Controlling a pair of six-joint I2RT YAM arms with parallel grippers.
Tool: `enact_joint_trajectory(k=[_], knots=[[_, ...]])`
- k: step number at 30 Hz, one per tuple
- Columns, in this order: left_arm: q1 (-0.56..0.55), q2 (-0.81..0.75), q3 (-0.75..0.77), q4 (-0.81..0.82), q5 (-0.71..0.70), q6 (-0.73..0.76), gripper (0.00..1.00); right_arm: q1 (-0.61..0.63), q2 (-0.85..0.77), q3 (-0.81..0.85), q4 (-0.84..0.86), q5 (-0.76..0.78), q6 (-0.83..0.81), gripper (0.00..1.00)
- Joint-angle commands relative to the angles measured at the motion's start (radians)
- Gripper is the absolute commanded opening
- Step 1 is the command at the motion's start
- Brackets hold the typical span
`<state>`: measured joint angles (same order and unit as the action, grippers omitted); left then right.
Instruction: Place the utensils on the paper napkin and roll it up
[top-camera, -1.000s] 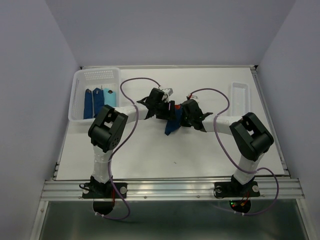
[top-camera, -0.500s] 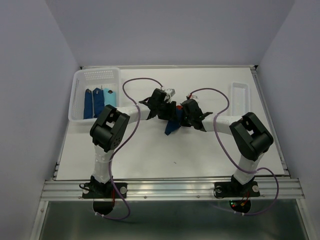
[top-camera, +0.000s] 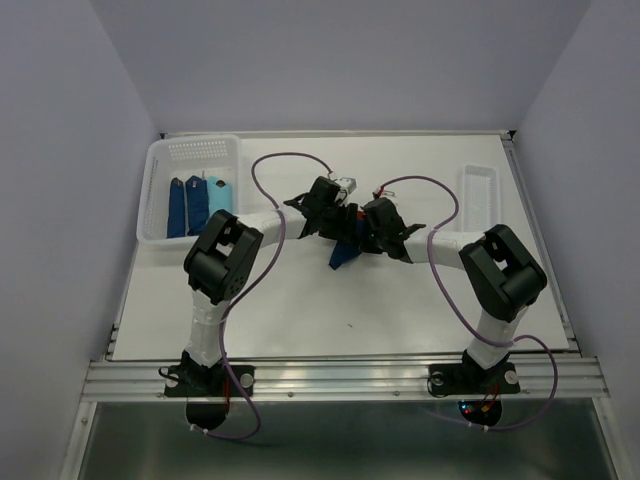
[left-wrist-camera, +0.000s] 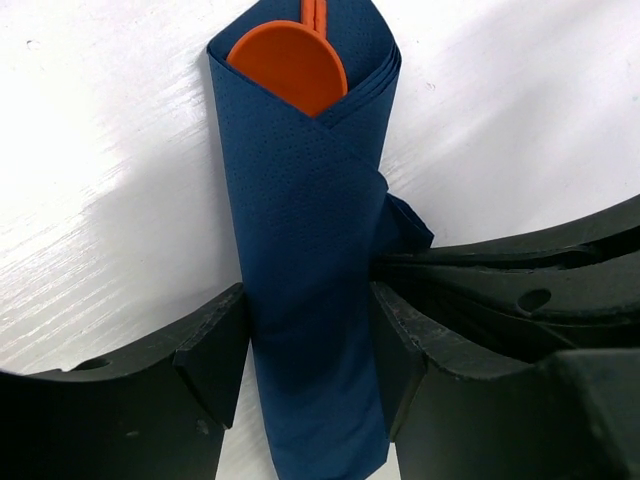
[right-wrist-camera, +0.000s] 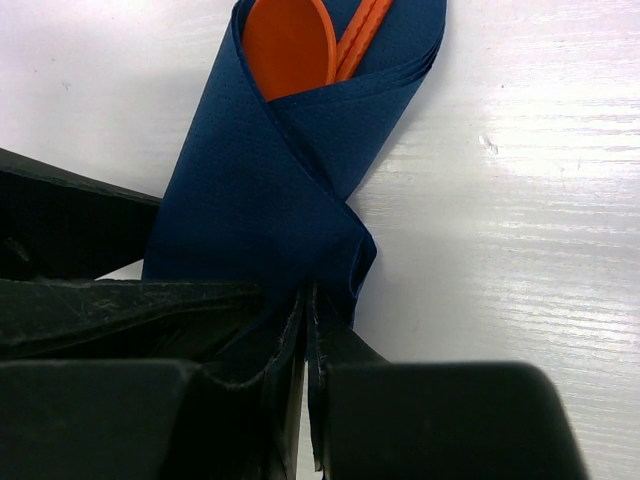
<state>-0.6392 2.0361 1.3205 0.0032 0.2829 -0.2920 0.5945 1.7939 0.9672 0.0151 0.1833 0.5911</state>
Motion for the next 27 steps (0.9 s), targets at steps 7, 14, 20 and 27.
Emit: enact_joint_trajectory(k=[7,14,20,27], knots=[[-0.03,0.134,-0.029,-0.221,-0.106,0.04,0.53,-0.027,-0.004,-0.001,-0.027,-0.001,-0.016,0.09],[-0.036,0.154,-0.024,-0.218,-0.116,0.025,0.5,-0.027,-0.004,0.008,-0.027,-0.007,-0.019,0.09],[-0.039,0.161,-0.027,-0.218,-0.11,0.03,0.37,-0.027,-0.002,0.018,-0.026,-0.005,-0.017,0.09],[-0.042,0.173,-0.029,-0.21,-0.103,0.021,0.0,-0.027,-0.001,0.027,-0.027,-0.002,-0.016,0.09]])
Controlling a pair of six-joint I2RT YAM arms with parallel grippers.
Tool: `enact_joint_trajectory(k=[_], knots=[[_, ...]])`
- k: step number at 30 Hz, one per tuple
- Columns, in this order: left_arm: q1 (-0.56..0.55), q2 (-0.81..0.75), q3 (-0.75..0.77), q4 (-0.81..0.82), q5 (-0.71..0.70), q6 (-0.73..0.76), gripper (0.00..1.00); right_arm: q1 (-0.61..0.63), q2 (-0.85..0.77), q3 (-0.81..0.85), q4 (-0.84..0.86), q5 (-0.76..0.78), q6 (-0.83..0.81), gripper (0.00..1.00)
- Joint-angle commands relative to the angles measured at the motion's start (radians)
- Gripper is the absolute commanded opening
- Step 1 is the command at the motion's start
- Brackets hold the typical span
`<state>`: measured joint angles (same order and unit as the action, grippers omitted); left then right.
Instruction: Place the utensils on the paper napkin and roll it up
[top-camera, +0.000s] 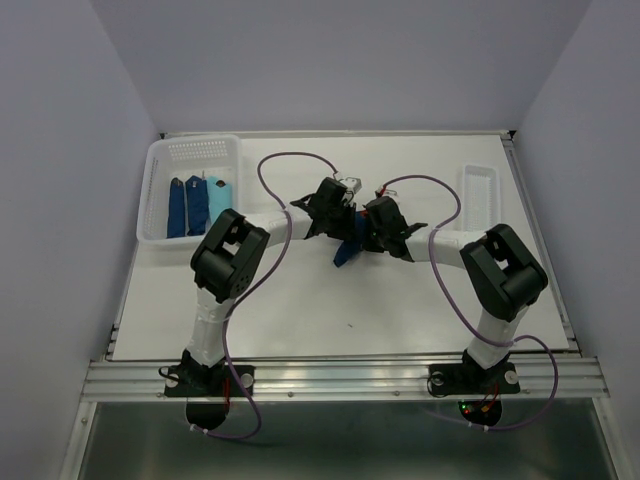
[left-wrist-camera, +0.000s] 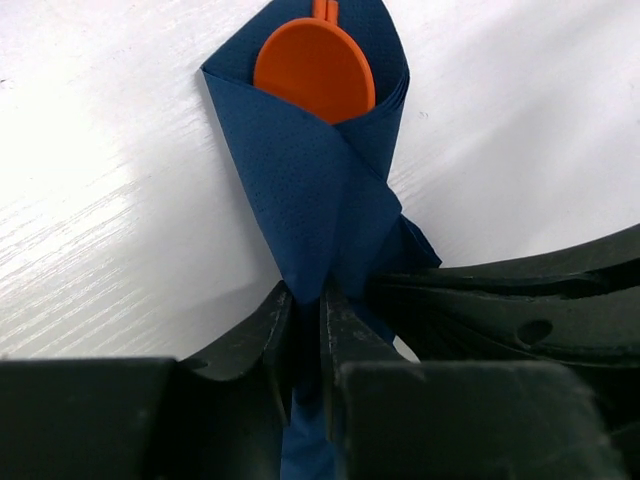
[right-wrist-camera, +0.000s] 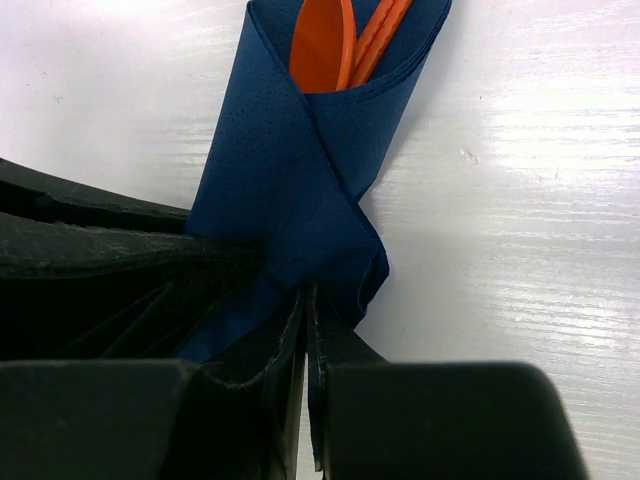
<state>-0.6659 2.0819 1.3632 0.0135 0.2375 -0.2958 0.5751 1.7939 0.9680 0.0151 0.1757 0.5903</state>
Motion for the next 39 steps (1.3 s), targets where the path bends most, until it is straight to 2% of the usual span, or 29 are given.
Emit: enact_joint_trajectory(k=[1,10,19,26,39], knots=[[-0.017,0.127,-0.072,-0.219,-0.058,0.023,0.0,-0.008,-0.001,0.025,-0.027,0.004,-0.015,0.09],[-0.004,0.04,-0.099,-0.133,-0.029,-0.032,0.0,-0.026,-0.056,-0.005,-0.027,-0.008,0.002,0.1],[-0.001,-0.086,-0.157,0.026,-0.009,-0.069,0.0,-0.122,-0.189,-0.023,0.028,-0.182,0.029,0.18],[0.0,-0.161,-0.185,0.081,-0.029,-0.085,0.0,-0.123,-0.209,0.001,0.025,-0.326,0.019,0.21],[0.012,-0.296,-0.204,0.174,-0.044,-0.111,0.0,-0.123,-0.245,-0.067,0.089,-0.424,0.049,0.23]])
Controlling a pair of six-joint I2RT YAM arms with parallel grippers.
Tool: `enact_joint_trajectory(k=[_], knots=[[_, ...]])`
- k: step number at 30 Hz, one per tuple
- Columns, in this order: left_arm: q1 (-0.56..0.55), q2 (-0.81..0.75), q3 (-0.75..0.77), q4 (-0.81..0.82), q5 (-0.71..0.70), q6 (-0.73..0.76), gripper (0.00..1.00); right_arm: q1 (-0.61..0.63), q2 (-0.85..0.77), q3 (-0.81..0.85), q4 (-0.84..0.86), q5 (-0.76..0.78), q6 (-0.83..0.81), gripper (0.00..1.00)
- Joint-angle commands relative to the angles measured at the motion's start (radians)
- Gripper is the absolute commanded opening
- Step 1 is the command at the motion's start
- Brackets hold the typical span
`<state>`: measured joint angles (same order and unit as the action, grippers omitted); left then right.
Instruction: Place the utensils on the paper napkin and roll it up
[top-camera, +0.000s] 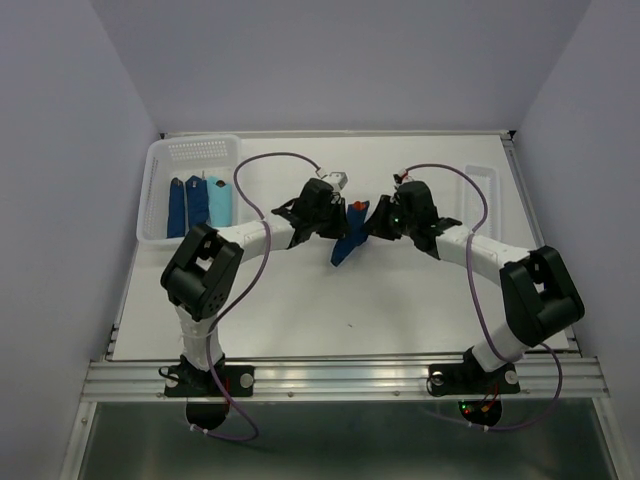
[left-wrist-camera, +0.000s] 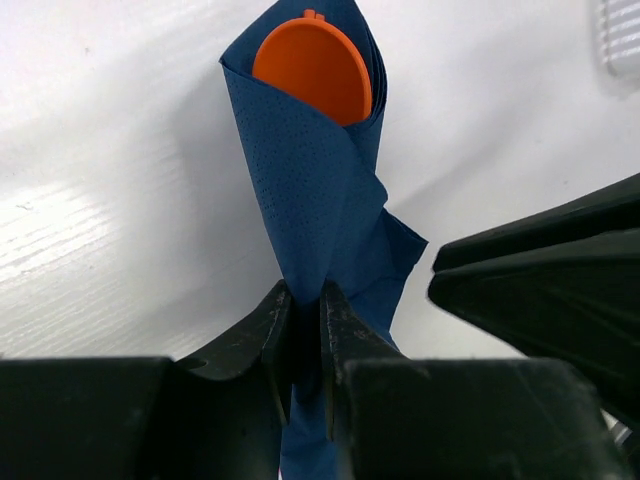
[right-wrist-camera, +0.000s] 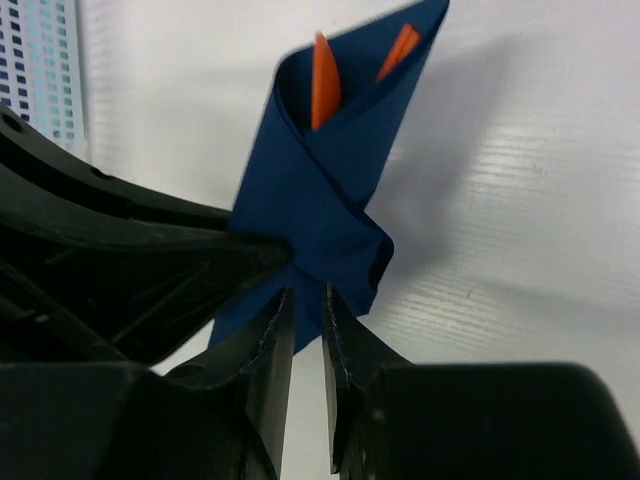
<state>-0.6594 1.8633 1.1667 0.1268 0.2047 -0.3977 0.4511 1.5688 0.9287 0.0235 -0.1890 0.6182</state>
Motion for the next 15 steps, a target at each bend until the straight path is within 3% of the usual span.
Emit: enact_joint_trajectory(k=[1,15], knots=[[0.007,-0.082,-0.009,0.062,-0.007,-0.009,0.0,0.001,-0.016,-0.031,0.09,-0.069,0.032,0.23],[0.026,-0.134,0.002,0.074,0.073,-0.012,0.0,0.001,0.026,-0.028,0.151,-0.092,0.037,0.26]])
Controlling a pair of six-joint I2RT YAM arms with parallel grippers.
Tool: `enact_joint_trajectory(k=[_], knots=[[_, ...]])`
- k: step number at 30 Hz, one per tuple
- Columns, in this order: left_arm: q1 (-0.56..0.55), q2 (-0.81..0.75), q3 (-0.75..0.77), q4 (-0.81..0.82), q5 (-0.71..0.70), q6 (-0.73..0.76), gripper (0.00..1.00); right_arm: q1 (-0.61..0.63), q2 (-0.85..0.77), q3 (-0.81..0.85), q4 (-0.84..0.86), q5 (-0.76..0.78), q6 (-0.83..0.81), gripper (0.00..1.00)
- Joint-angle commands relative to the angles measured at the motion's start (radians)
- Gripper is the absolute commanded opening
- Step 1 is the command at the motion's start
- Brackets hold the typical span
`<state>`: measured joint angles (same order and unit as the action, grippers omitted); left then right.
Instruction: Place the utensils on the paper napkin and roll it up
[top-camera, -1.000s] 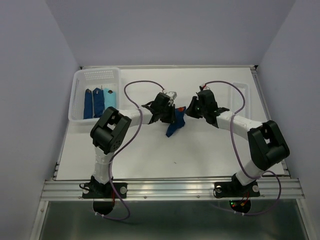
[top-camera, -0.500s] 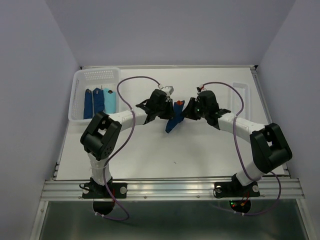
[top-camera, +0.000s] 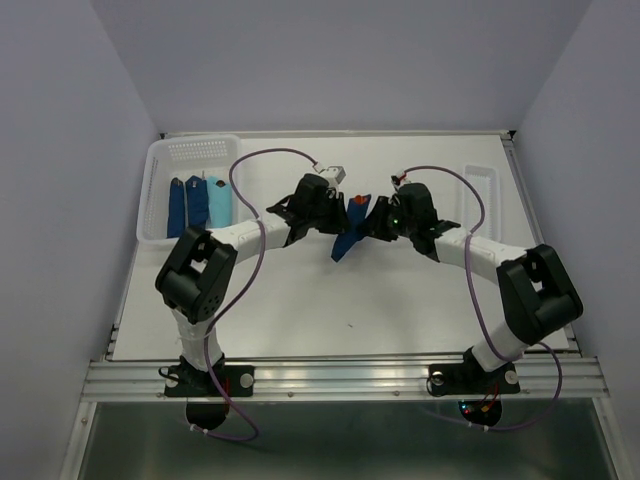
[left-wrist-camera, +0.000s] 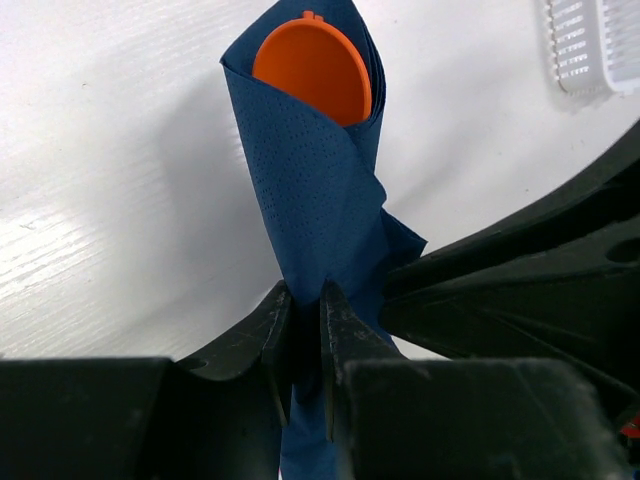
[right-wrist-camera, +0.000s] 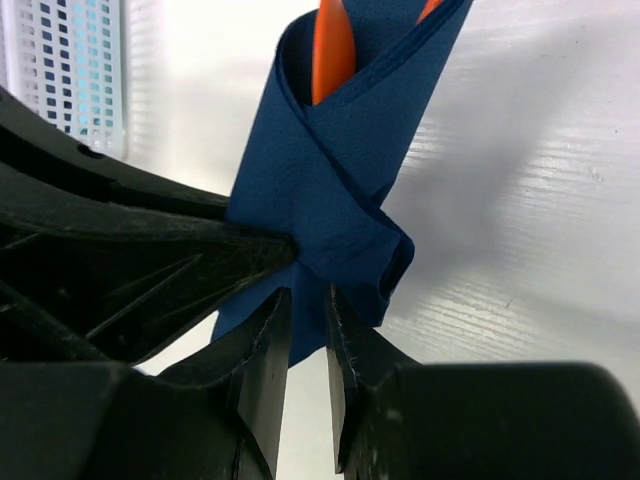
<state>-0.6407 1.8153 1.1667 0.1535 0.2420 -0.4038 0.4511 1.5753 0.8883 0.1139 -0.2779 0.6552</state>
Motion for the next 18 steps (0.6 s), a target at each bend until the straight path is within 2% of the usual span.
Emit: enact_joint_trajectory(k=[1,14,18], knots=[[0.009,-0.089,0.004,0.049,0.045,-0.006,0.0,0.001,0.025,0.009,0.061,0.005,-0.002,0.26],[0.052,-0.126,-0.009,0.083,0.174,-0.041,0.0,-0.008,0.026,0.023,0.059,0.023,-0.029,0.26],[0.064,-0.131,-0.009,0.084,0.195,-0.052,0.0,-0.008,-0.018,0.015,0.067,0.019,-0.057,0.32]])
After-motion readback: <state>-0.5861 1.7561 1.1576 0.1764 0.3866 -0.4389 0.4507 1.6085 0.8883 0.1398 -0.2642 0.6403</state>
